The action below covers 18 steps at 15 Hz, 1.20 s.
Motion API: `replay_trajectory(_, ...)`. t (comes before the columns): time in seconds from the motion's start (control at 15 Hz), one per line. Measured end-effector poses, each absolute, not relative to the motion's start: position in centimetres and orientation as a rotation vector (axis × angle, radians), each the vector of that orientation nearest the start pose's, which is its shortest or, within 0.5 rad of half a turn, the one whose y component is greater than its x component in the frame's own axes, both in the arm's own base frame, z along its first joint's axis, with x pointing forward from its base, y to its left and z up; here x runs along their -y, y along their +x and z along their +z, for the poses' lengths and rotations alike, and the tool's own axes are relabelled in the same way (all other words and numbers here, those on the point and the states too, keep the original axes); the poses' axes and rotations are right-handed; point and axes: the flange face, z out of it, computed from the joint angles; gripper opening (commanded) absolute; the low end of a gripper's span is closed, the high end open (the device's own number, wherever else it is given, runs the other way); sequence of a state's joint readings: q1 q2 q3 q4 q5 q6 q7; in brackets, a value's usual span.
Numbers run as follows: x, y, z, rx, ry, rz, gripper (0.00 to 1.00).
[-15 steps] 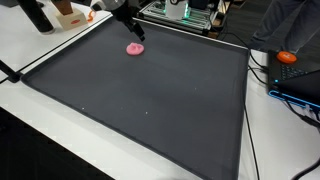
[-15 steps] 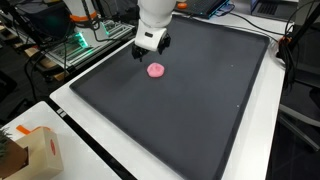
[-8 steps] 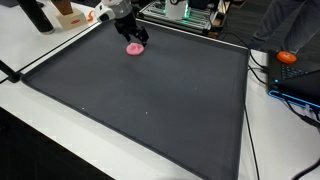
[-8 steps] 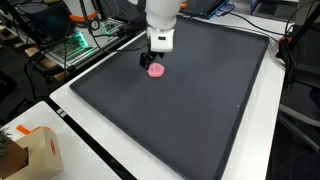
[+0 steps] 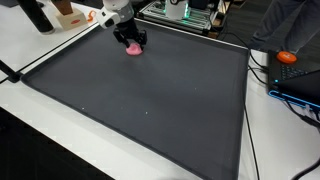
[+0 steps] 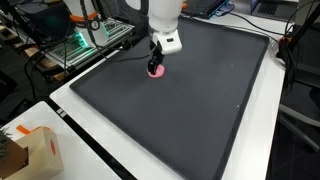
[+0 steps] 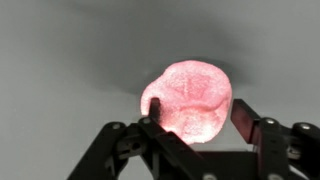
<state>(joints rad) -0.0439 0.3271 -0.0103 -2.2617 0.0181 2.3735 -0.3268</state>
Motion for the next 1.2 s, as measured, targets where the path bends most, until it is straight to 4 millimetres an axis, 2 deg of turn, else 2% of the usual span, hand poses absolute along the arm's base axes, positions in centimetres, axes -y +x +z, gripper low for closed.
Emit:
replay_trajectory(0.4,3.2,51.44,20.14,0.488,-3.047,0.319,0.02)
replay_trajectory(1.2,2.96,51.48,20.23,0.553,-3.045,0.321,0.01)
